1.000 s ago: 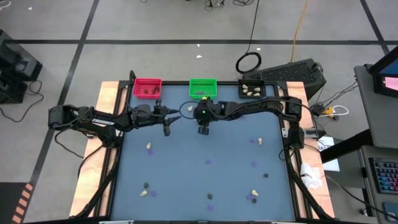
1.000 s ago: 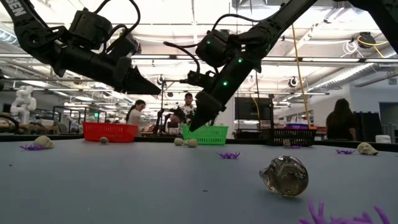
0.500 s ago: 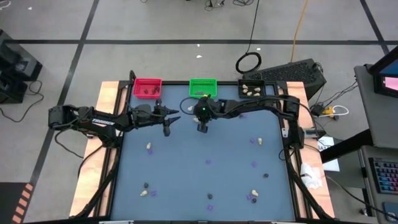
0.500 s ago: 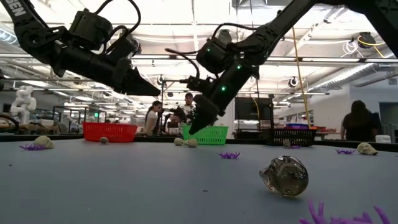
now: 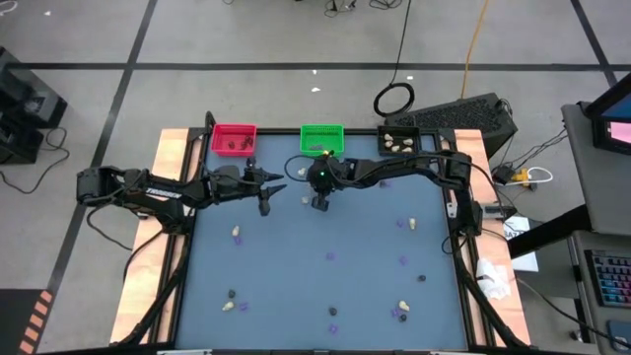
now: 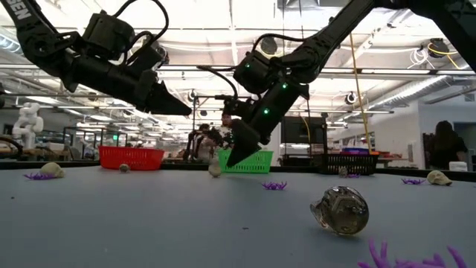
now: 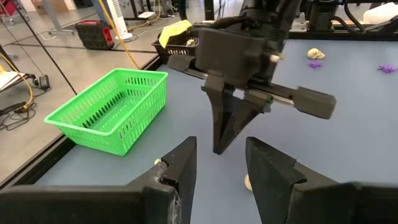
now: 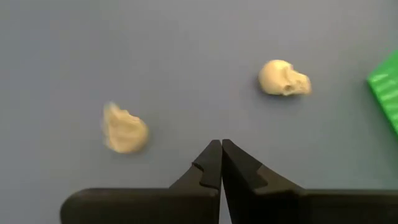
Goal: Sort Halloween decoration
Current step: Put the white skull toy into the black bin, then put the purple spider toy into the green bin
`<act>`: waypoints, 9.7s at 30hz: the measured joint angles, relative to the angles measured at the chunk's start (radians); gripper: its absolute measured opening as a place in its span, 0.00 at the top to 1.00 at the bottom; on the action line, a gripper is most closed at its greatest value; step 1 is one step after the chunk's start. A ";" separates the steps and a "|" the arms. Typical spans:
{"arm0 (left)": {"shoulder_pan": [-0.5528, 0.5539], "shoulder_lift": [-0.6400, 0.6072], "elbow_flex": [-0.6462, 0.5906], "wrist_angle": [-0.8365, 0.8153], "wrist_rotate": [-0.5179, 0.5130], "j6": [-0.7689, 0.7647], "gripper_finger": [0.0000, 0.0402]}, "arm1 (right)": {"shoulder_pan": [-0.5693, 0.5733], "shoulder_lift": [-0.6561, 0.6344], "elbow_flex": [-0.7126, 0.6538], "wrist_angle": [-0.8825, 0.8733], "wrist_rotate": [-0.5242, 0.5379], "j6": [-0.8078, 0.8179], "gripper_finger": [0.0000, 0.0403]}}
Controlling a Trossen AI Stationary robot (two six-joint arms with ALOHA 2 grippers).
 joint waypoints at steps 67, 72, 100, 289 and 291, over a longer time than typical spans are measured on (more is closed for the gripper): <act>0.000 0.000 -0.001 -0.022 0.001 0.009 0.67 | 0.073 0.097 0.001 0.210 -0.267 0.066 0.65; 0.000 0.000 -0.001 -0.022 0.001 0.008 0.67 | 0.093 0.097 0.001 0.222 -0.111 0.099 0.65; 0.000 0.000 -0.001 -0.029 0.001 0.006 0.67 | 0.109 0.097 0.001 0.317 -0.050 0.064 0.40; -0.365 0.738 0.631 -0.260 0.177 -0.104 0.98 | -0.322 -0.813 -0.689 0.322 -0.027 -0.032 1.00; -0.340 0.703 0.631 -0.279 0.169 -0.093 0.99 | -0.322 -0.813 -0.689 0.321 -0.027 -0.032 1.00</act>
